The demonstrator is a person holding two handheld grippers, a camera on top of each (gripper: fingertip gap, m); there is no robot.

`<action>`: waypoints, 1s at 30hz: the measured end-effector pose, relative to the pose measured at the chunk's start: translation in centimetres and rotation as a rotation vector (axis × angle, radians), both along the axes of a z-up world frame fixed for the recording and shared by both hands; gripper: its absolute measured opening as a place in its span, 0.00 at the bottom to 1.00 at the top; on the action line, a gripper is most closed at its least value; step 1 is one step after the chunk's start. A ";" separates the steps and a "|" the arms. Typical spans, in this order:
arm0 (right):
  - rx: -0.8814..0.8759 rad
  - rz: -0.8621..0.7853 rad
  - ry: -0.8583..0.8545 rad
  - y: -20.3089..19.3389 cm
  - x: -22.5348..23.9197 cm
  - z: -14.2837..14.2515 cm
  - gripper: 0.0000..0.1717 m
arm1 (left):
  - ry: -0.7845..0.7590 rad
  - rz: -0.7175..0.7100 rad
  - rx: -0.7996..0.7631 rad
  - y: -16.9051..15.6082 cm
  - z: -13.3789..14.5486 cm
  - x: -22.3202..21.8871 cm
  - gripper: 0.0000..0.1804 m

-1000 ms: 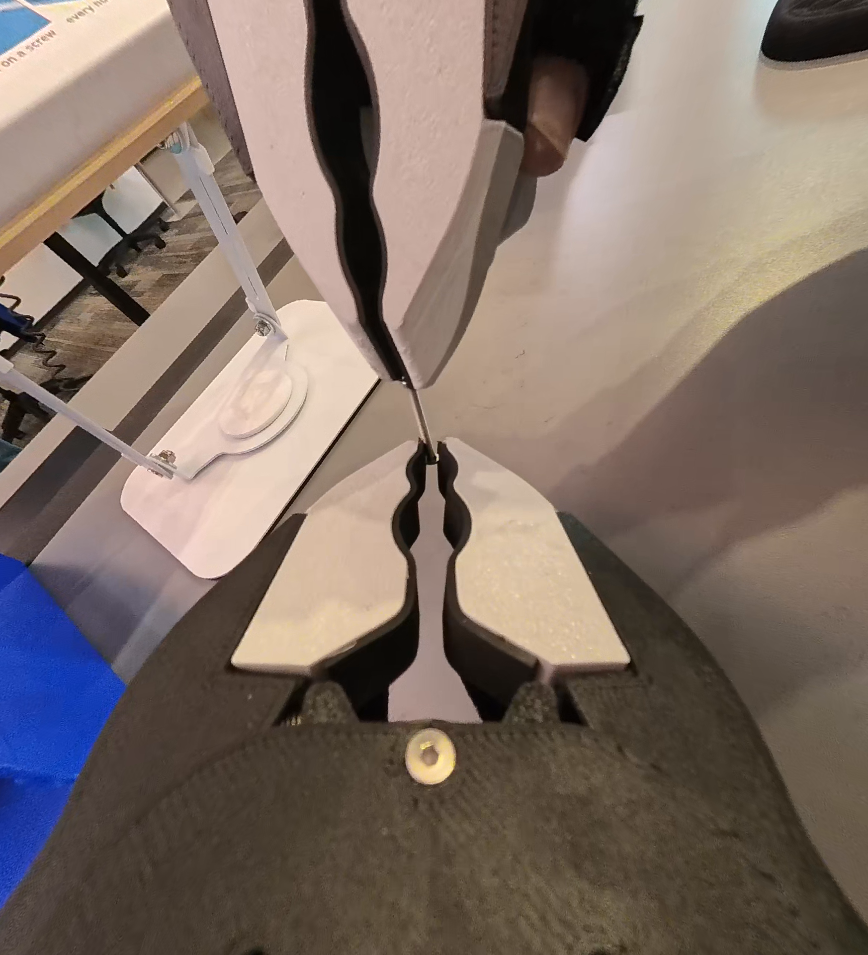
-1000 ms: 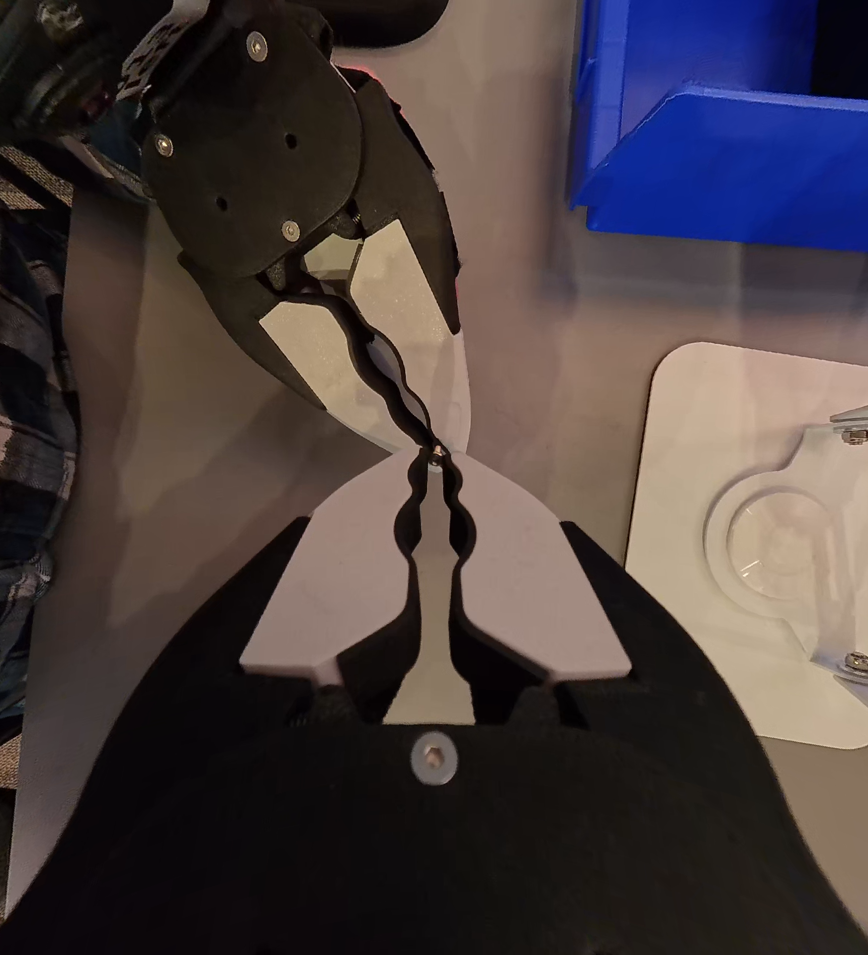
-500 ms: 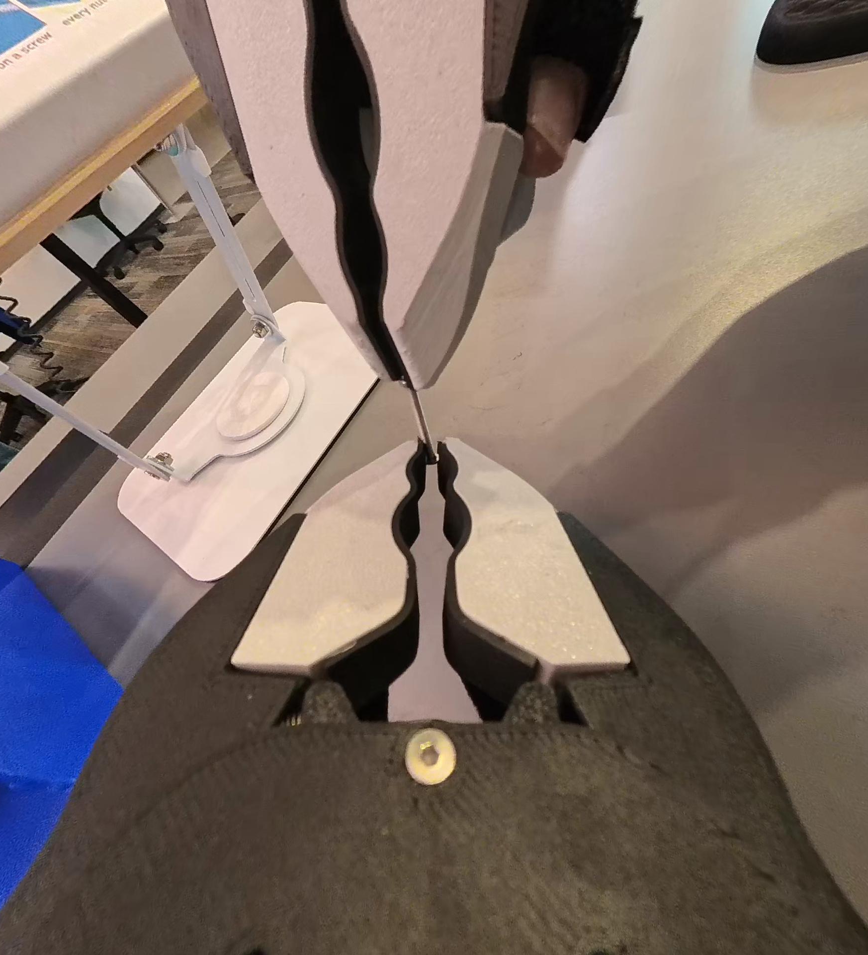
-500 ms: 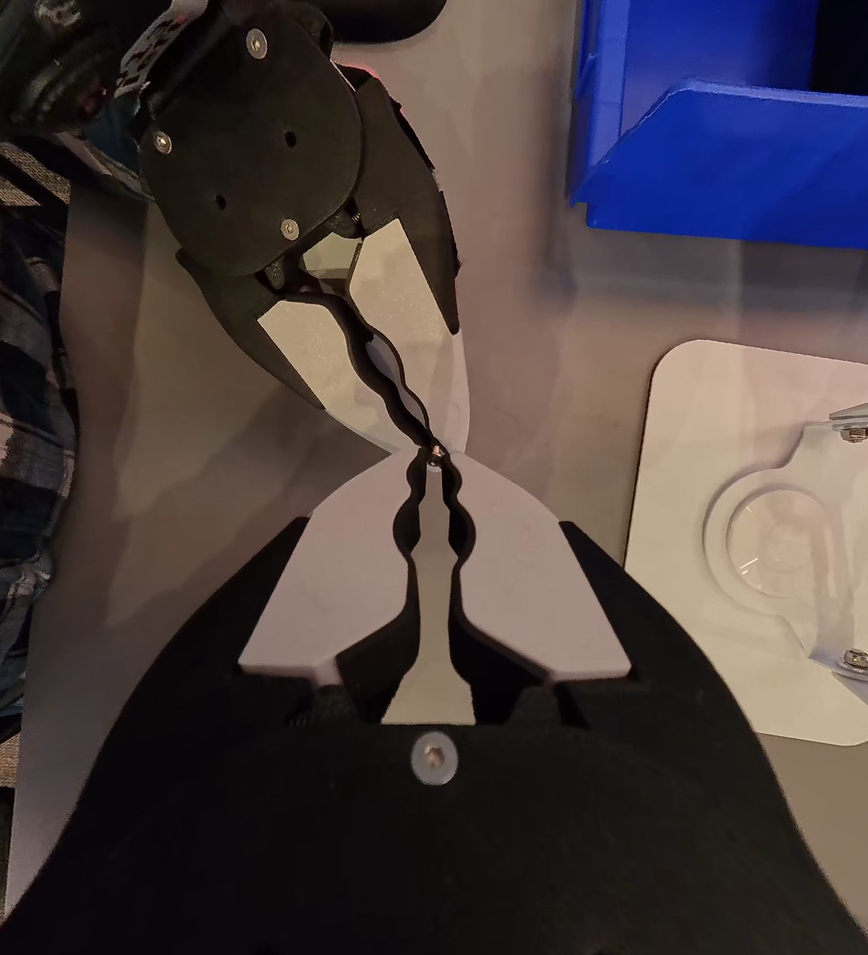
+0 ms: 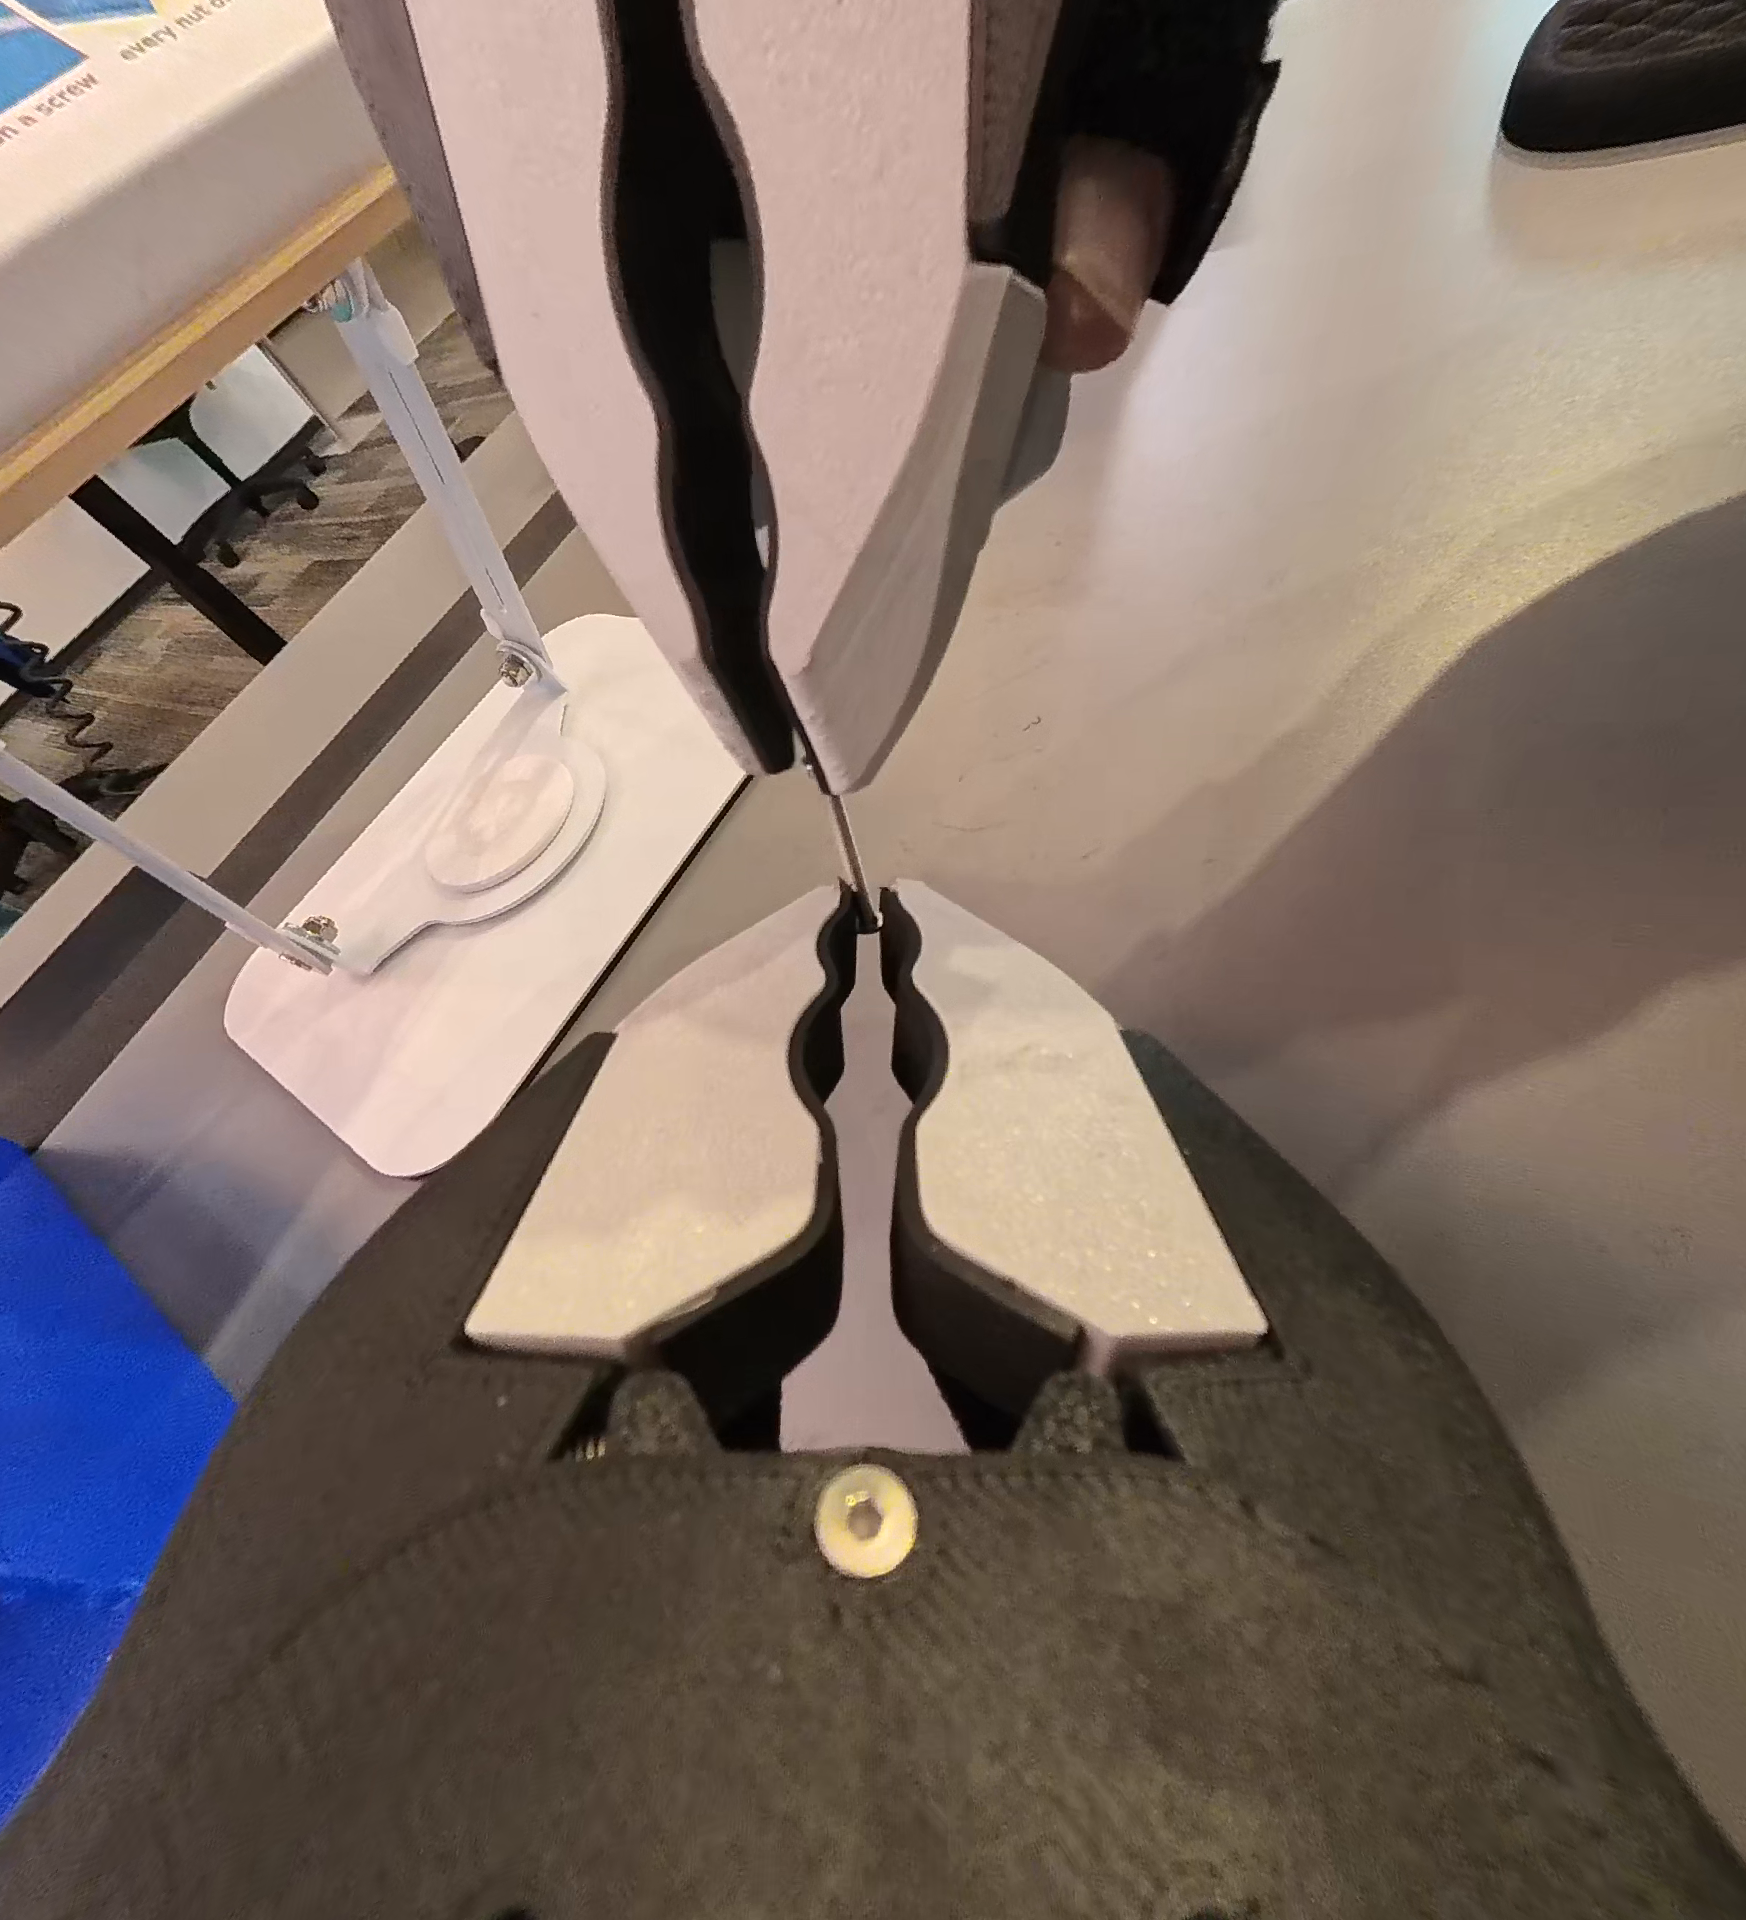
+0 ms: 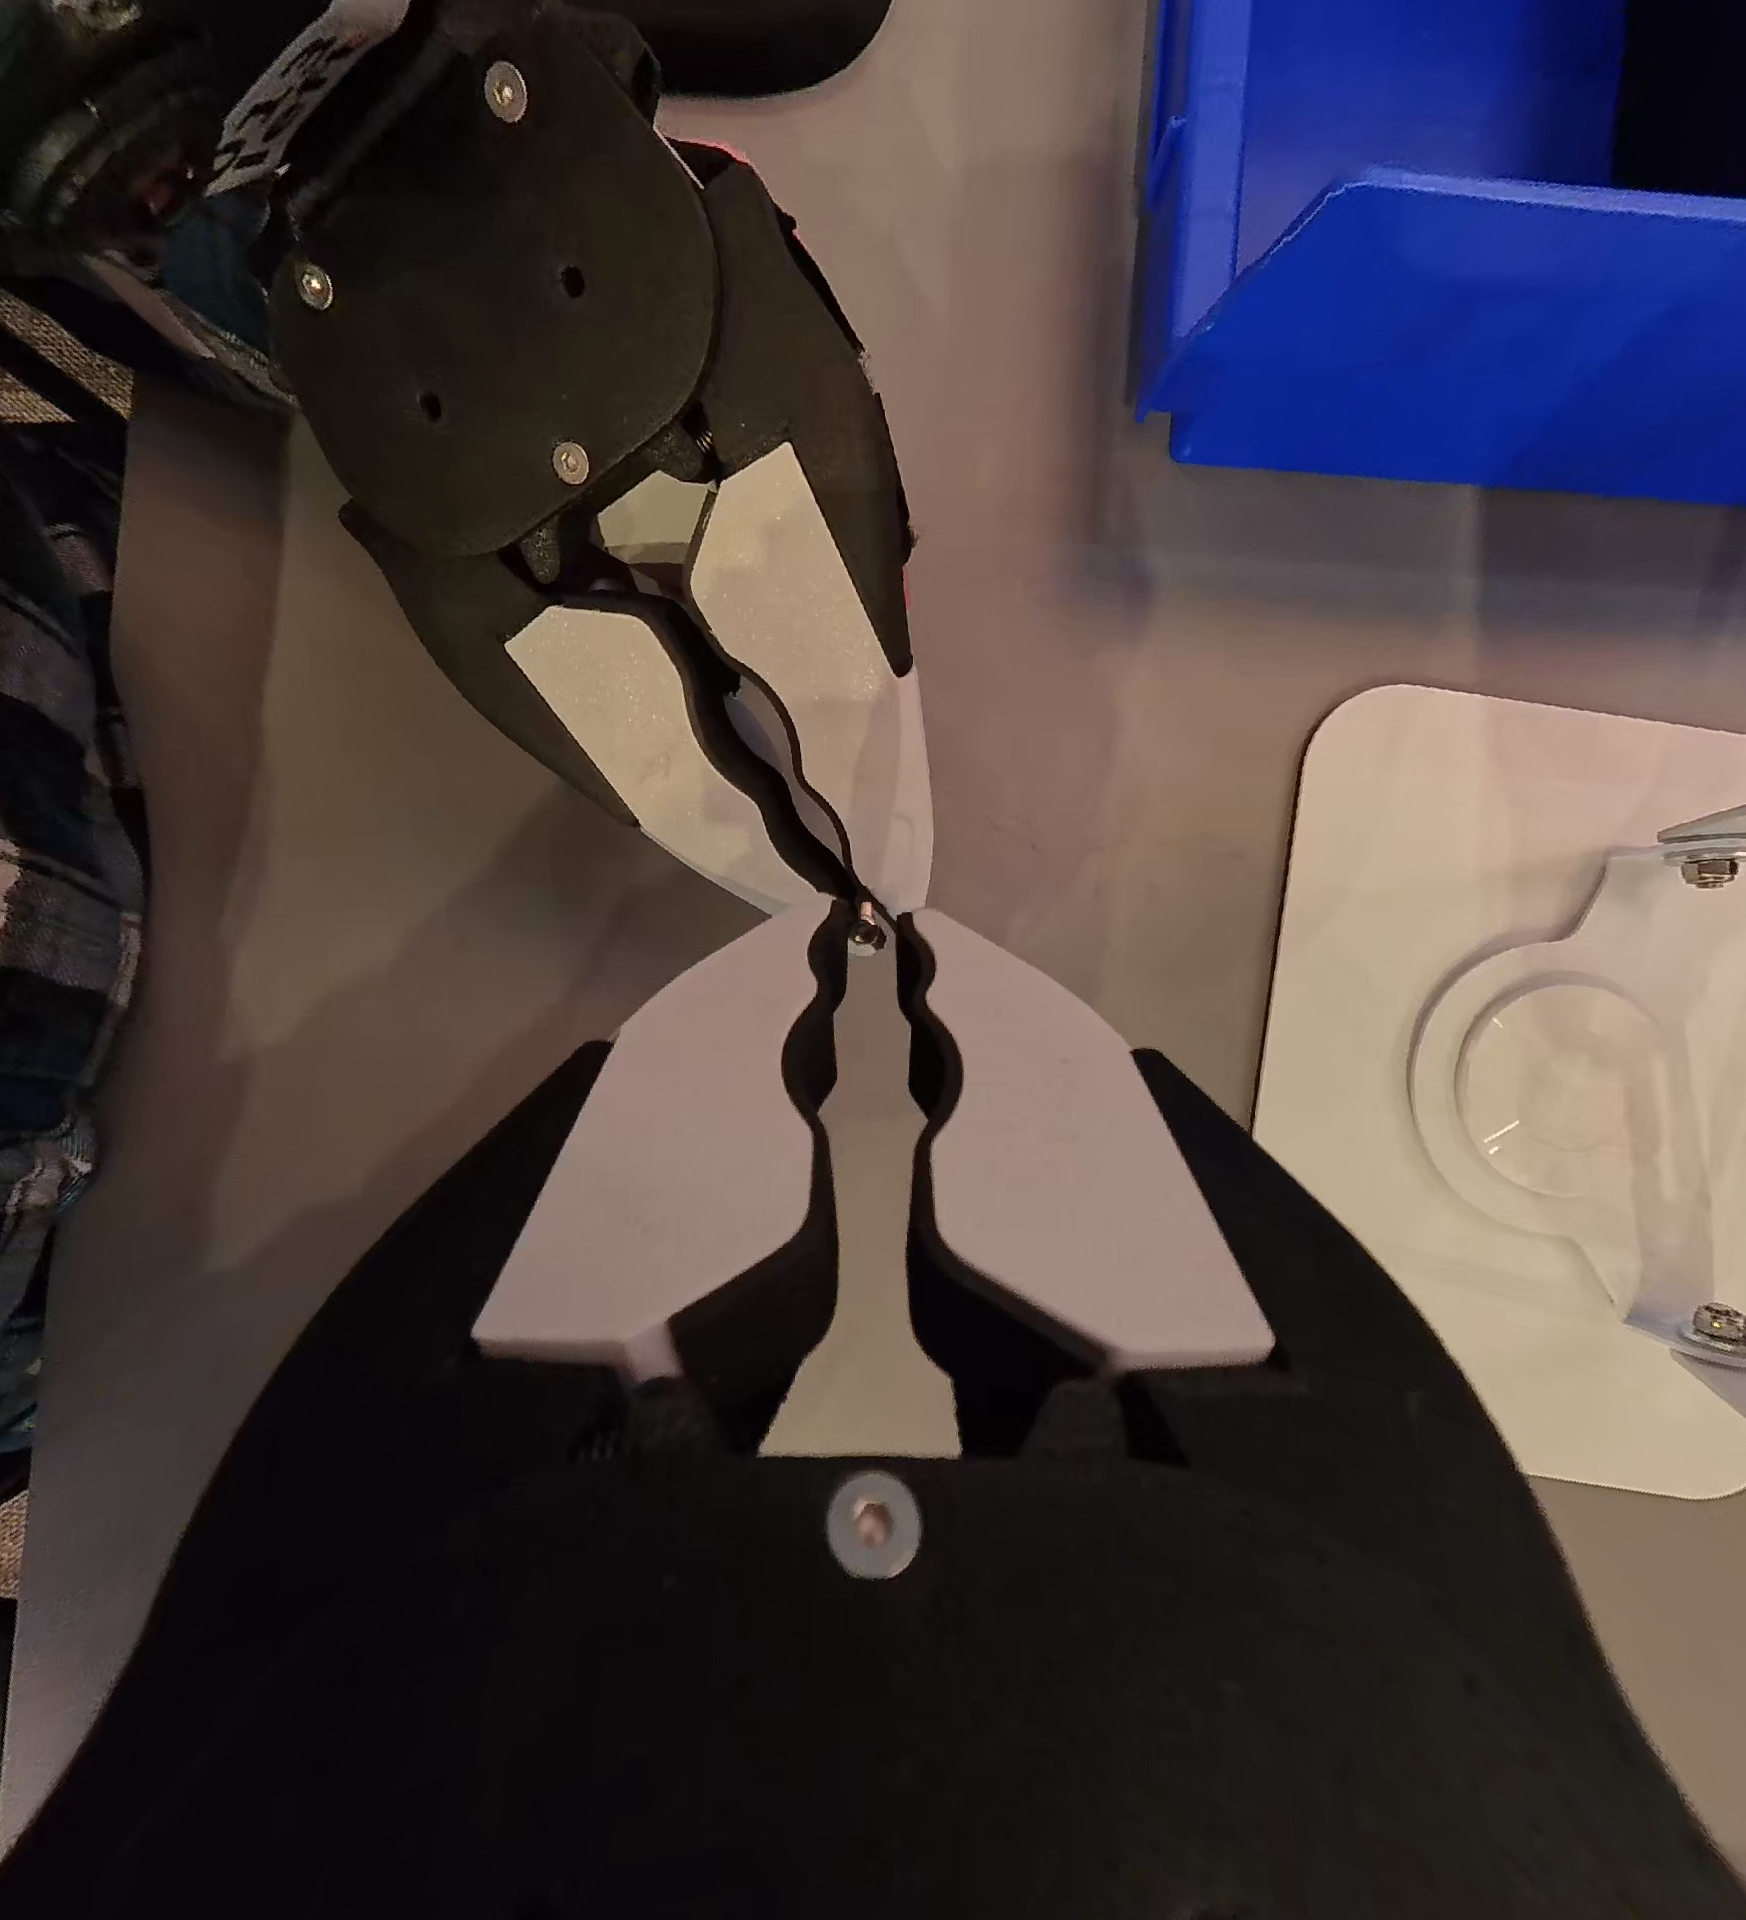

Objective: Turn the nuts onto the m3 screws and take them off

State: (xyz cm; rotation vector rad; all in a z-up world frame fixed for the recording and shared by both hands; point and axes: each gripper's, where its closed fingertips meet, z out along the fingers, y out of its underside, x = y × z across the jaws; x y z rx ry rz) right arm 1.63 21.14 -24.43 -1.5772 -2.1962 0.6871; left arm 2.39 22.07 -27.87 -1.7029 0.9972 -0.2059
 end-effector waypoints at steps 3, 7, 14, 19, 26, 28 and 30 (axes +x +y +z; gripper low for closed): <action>0.002 -0.008 0.018 0.2 -0.1 0.3 0.08 | -0.008 -0.004 -0.001 0.0 0.1 0.1 0.02; -0.019 -0.024 0.055 0.4 0.0 0.8 0.08 | -0.045 -0.010 -0.011 0.0 0.4 0.1 0.02; -0.110 -0.002 0.183 -0.4 -0.2 2.3 0.14 | -0.114 -0.034 -0.026 -0.3 1.0 0.2 0.02; -0.179 0.011 0.338 -1.3 -0.9 2.9 0.26 | -0.225 -0.058 -0.053 -0.4 2.0 0.2 0.02; -0.255 0.010 0.484 -2.2 -1.4 2.6 0.31 | -0.293 -0.071 -0.076 -0.5 2.5 0.1 0.02; -0.267 0.009 0.504 -2.2 -1.2 2.7 0.31 | -0.308 -0.072 -0.082 -0.5 2.6 0.1 0.02; -0.274 0.008 0.515 -2.2 -1.1 2.8 0.31 | -0.315 -0.073 -0.085 -0.4 2.6 0.0 0.02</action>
